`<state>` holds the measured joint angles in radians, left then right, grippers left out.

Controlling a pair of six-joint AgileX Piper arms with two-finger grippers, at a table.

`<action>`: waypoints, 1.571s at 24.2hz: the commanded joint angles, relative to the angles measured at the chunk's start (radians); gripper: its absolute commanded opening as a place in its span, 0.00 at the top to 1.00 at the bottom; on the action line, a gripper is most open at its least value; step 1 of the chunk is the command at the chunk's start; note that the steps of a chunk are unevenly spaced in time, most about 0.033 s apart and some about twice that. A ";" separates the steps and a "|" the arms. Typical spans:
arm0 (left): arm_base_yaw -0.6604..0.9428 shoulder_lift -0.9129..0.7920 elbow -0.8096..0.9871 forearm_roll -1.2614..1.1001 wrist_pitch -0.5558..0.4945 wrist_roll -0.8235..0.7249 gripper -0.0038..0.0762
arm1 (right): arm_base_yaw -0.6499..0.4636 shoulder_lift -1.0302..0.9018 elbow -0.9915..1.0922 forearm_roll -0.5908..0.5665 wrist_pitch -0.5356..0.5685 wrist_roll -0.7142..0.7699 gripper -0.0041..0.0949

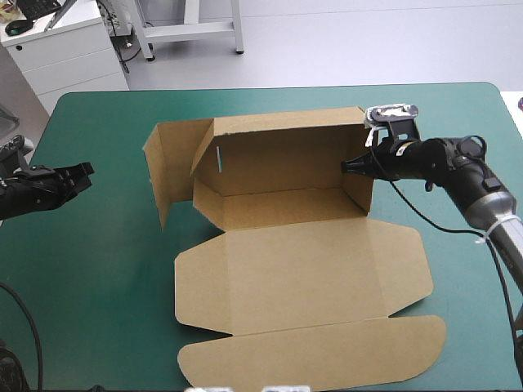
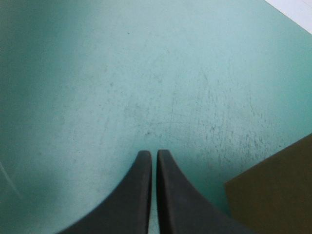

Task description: Fold the box

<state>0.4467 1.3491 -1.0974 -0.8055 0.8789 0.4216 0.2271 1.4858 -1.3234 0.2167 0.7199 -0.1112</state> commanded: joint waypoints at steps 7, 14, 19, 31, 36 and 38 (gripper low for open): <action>0.004 -0.035 -0.023 -0.050 -0.044 0.005 0.94 | -0.008 0.099 -0.298 -0.002 0.443 0.119 0.97; 0.002 -0.035 -0.023 -0.074 -0.059 0.005 0.94 | -0.006 0.210 -0.305 -0.002 0.534 0.119 0.97; 0.002 -0.035 -0.023 -0.074 -0.059 -0.006 0.96 | -0.006 0.263 -0.305 0.004 0.475 0.111 0.97; 0.002 -0.035 -0.023 -0.064 -0.065 -0.023 0.96 | -0.006 0.285 -0.306 -0.013 0.308 0.068 0.88; 0.002 -0.035 -0.023 -0.062 -0.068 -0.024 0.96 | -0.006 0.285 -0.306 -0.010 0.309 0.062 0.33; 0.002 -0.035 -0.023 -0.062 -0.068 -0.026 0.96 | -0.006 0.285 -0.339 -0.010 0.334 0.064 0.17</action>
<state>0.4476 1.3491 -1.0956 -0.8229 0.8377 0.4044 0.2229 1.8185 -1.6136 0.2012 1.0554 -0.0357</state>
